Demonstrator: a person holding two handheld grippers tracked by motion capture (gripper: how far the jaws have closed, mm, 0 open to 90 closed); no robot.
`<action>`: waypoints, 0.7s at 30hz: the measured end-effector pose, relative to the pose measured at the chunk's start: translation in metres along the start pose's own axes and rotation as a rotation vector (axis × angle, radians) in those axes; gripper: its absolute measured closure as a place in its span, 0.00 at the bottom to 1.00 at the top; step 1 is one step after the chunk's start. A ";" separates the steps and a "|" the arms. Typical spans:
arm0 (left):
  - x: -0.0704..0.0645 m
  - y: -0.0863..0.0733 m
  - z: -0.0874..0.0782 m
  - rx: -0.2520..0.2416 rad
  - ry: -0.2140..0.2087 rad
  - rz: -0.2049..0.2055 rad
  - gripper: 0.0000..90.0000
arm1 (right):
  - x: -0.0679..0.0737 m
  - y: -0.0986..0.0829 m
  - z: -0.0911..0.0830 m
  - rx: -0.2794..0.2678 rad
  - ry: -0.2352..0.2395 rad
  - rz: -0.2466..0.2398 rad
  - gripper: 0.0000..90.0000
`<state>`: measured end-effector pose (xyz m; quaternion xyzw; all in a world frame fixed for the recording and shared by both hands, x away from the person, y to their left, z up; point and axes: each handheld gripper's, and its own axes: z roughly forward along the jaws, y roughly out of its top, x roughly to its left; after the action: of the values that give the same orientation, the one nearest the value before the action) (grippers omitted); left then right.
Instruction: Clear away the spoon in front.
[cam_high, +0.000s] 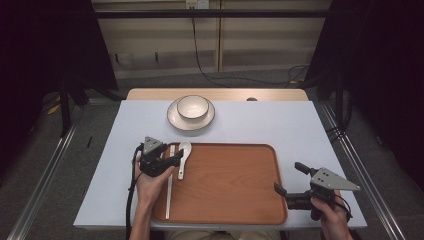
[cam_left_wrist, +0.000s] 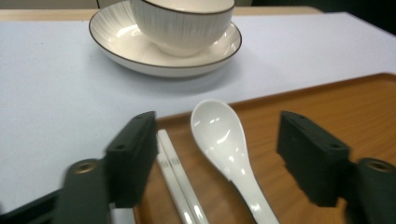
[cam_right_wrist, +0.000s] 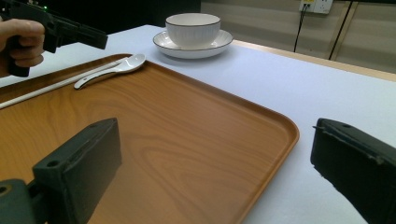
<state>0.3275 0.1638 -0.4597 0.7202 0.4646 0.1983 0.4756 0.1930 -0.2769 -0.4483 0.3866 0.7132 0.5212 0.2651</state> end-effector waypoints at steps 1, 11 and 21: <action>0.001 0.001 0.000 -0.004 0.011 0.005 0.25 | 0.000 0.000 0.000 0.000 0.001 -0.001 0.02; 0.013 0.019 0.008 -0.045 0.030 0.034 0.15 | 0.000 0.000 0.001 0.000 -0.007 0.008 0.02; 0.030 0.034 0.022 -0.080 0.007 -0.029 0.12 | -0.002 -0.001 0.000 0.002 -0.008 0.006 0.02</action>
<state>0.3743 0.1746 -0.4449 0.6932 0.4684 0.2122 0.5050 0.1943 -0.2784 -0.4492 0.3911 0.7115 0.5197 0.2658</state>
